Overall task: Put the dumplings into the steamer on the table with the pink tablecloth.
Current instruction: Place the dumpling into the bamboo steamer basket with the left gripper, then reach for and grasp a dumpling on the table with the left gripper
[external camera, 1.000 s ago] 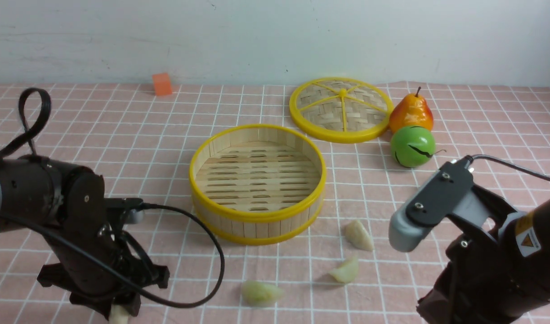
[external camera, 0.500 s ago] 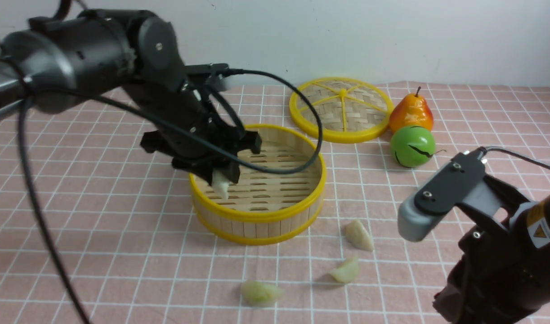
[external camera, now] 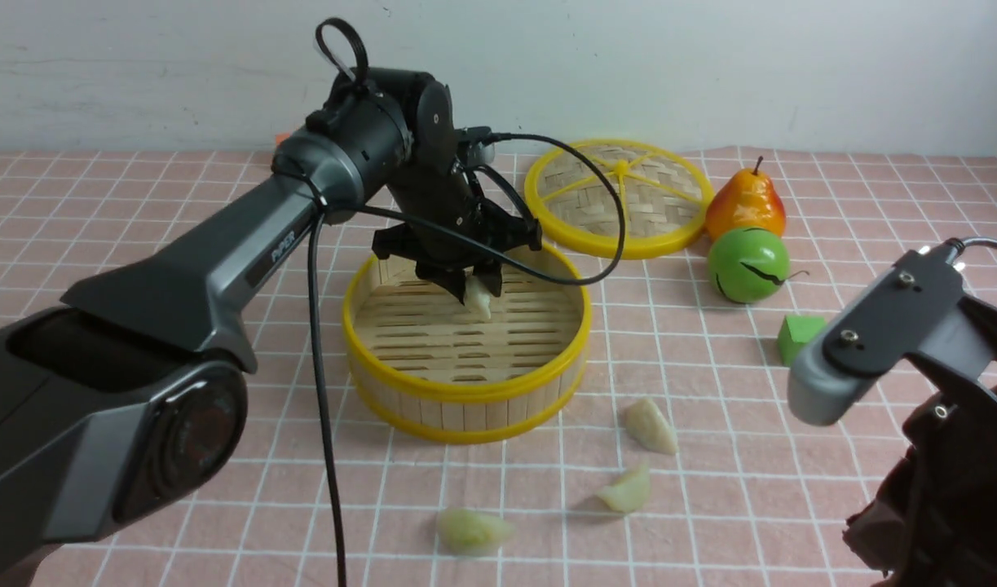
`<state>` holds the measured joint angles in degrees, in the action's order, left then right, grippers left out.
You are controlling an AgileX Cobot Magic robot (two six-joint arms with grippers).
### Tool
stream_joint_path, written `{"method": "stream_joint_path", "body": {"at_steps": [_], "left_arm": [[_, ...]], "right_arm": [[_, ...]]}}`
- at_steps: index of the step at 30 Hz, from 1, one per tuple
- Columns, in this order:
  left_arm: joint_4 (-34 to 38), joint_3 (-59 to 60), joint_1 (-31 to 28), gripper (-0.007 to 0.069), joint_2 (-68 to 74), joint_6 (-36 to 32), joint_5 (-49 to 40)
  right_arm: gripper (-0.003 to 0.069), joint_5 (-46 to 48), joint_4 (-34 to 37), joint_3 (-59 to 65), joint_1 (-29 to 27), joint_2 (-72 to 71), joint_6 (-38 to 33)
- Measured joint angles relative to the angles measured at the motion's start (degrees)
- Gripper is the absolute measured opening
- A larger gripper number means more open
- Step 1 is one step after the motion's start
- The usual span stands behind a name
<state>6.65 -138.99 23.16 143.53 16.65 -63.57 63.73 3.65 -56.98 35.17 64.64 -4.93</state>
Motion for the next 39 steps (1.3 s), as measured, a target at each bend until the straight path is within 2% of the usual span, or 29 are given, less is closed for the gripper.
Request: {"method": "stream_joint_path", "body": {"at_steps": [3, 8, 13, 18, 24, 30, 31, 32, 34, 39], "left_arm": [[-0.4, -0.2, 0.0, 0.0298, 0.3, -0.1, 0.0], [-0.1, -0.5, -0.1, 0.0479, -0.2, -0.3, -1.2], [-0.1, -0.5, -0.1, 0.0564, -5.9, -4.3, -5.8], [-0.2, 0.2, -0.1, 0.0562, -16.6, -10.1, -7.4], [-0.2, 18.2, -0.1, 0.0517, -35.5, -19.3, -7.7], [7.3, 46.2, 0.7, 0.0507, -46.4, -41.5, -5.9], [7.6, 47.1, 0.9, 0.0507, -46.8, -42.4, -5.5], [9.2, 54.6, 2.6, 0.0507, -47.8, -50.2, -1.6], [9.6, 61.6, 5.9, 0.0507, -47.9, -58.0, 4.0], [7.6, 70.1, 12.1, 0.0507, -45.4, -64.9, 14.9]], "right_arm": [[0.0032, -0.2, -0.2, 0.0, 0.0, 0.0, 0.0], [0.0032, -2.5, -1.8, 0.0, 0.0, 0.0, 0.0], [0.0032, -3.6, -4.4, -0.2, 0.0, 0.0, 0.0], [0.0032, -4.5, -6.5, -2.0, 0.0, 0.0, 0.0], [0.0032, -5.1, -7.3, -5.1, 0.0, 0.0, 0.0], [0.0032, -4.8, -8.2, -5.6, 0.0, -1.3, 0.0], [0.0032, -4.8, -8.2, -5.6, 0.0, -1.3, 0.0], [0.0032, -4.7, -8.3, -5.6, 0.0, -2.2, 0.0], [0.0032, -4.5, -8.3, -5.6, 0.0, -3.0, 0.0], [0.0032, -3.7, -7.7, -5.6, 0.0, -3.5, 0.0]]}}
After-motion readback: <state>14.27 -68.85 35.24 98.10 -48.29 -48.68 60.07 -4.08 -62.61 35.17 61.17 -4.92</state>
